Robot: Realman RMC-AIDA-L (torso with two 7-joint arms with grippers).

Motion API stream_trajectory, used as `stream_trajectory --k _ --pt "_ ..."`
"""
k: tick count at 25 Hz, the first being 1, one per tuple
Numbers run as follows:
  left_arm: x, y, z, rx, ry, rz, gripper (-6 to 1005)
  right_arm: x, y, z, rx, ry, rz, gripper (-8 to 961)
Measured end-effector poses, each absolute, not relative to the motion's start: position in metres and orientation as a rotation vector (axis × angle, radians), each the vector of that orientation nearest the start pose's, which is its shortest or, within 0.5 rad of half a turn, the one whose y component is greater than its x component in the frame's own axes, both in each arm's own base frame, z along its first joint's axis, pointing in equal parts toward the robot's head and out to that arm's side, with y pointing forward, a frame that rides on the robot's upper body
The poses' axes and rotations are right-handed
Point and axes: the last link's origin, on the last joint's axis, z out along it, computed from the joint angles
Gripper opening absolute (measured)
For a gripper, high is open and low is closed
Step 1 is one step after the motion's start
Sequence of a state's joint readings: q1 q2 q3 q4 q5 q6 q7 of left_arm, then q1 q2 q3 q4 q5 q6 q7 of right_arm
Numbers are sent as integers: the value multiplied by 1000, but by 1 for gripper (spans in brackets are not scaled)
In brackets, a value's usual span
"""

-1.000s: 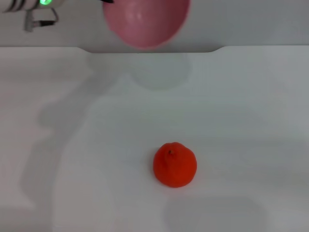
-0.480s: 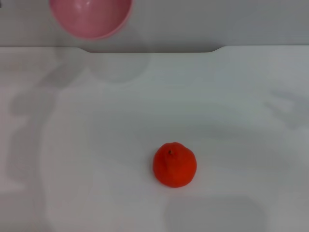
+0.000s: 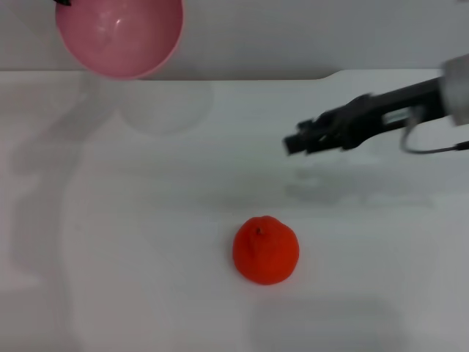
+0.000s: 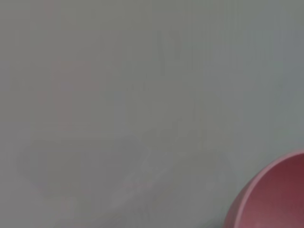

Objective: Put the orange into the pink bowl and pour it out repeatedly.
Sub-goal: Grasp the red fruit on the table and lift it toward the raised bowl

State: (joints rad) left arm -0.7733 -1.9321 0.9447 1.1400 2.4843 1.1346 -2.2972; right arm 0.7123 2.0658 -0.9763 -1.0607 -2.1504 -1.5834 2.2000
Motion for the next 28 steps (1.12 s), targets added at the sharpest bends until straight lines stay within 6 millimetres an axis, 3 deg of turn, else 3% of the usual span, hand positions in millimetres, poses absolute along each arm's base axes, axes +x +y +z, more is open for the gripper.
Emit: stream_trajectory --k 5,11,28 --pt "-174 467 121 -2201 -684 -64 42 149 381 -16 -2891 900 107 488" --pt "-171 465 113 -2221 -682 -69 42 154 373 -41 -2931 924 -4 487" --pt "-158 463 92 -2279 -671 -81 42 177 359 -76 -2931 1000 -188 487"
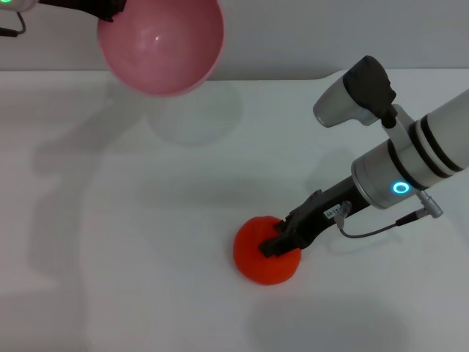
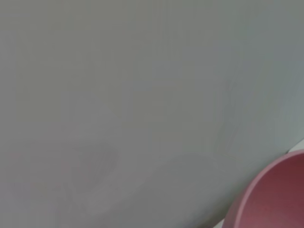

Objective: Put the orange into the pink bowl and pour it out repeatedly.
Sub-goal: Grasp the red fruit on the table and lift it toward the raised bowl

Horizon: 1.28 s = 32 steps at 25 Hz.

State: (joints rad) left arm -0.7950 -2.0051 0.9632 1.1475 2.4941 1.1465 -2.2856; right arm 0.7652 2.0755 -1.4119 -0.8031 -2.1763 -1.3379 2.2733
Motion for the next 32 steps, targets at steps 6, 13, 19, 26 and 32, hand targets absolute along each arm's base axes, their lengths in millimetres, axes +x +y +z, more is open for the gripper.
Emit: stream_trajectory --k 6,13,19,26,32 --pt "-155 461 84 -2296 -671 -81 42 176 361 -81 -2912 979 -177 486" --pt "-154 461 81 -2296 -672 -88 42 170 358 -92 -2932 922 -195 394" --pt "-154 460 80 -2299 -668 -88 42 169 359 -92 -2934 912 -192 235" --pt "-155 460 79 -2301 -666 -85 42 159 361 -83 -2938 863 -143 164" --pt "-157 456 76 -2326 -684 -71 42 126 355 -30 -2916 735 31 137"
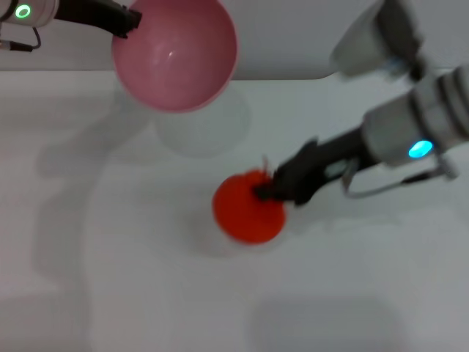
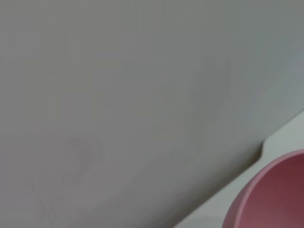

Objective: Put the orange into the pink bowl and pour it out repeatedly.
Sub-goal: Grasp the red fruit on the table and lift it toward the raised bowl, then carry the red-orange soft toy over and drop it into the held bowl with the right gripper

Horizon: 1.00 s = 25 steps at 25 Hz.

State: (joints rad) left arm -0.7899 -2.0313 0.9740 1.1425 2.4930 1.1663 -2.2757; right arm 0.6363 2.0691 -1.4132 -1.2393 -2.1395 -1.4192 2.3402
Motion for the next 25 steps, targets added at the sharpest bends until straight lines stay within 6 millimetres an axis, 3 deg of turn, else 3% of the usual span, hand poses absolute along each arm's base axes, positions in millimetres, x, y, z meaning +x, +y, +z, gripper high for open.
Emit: stream_trajectory --k 10,11,18,25 --pt "-160 447 65 -2400 -711 -15 42 87 344 65 -2796 504 214 65" --pt "-160 446 62 -2411 -711 -3 42 83 345 82 -2748 473 255 65" --pt "-155 428 35 -2538 -720 99 42 72 341 105 -2684 400 360 65" --pt "-144 414 8 -2632 -704 209 42 75 347 96 -2710 405 363 65"
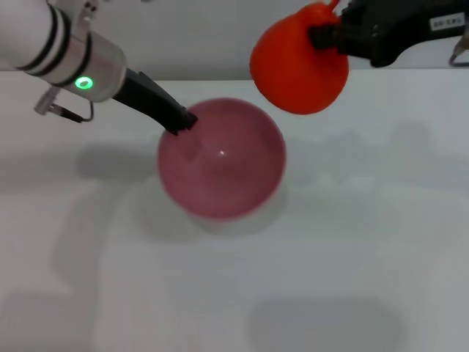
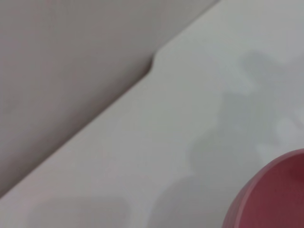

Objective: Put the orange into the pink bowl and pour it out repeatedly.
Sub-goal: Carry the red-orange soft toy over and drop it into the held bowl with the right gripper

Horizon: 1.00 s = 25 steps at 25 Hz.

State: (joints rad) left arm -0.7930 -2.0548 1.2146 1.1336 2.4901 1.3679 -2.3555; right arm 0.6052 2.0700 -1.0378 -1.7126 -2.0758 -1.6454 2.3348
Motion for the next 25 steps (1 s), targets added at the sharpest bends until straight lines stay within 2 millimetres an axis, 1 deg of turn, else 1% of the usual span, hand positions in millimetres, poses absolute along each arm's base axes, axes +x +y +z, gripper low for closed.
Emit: stream_trajectory --k 3,5,7,9,18,21,25 --pt "-140 413 3 -2644 -697 220 42 77 349 86 -2736 419 354 71" --pt "-140 413 3 -2644 -697 220 42 80 351 80 -2757 422 344 75" --pt "-134 412 -1 -2658 -694 220 42 82 352 74 -2778 426 333 79" --pt "-133 411 -3 -2664 -692 221 42 83 353 67 -2801 433 324 84" --pt "-127 409 -11 -2693 -673 226 42 81 351 37 -2889 384 234 102" --pt "-127 409 -12 -2694 -676 225 42 81 350 36 -2888 365 231 149" --pt "-128 409 -12 -2696 -681 222 42 82 351 41 -2867 354 256 211"
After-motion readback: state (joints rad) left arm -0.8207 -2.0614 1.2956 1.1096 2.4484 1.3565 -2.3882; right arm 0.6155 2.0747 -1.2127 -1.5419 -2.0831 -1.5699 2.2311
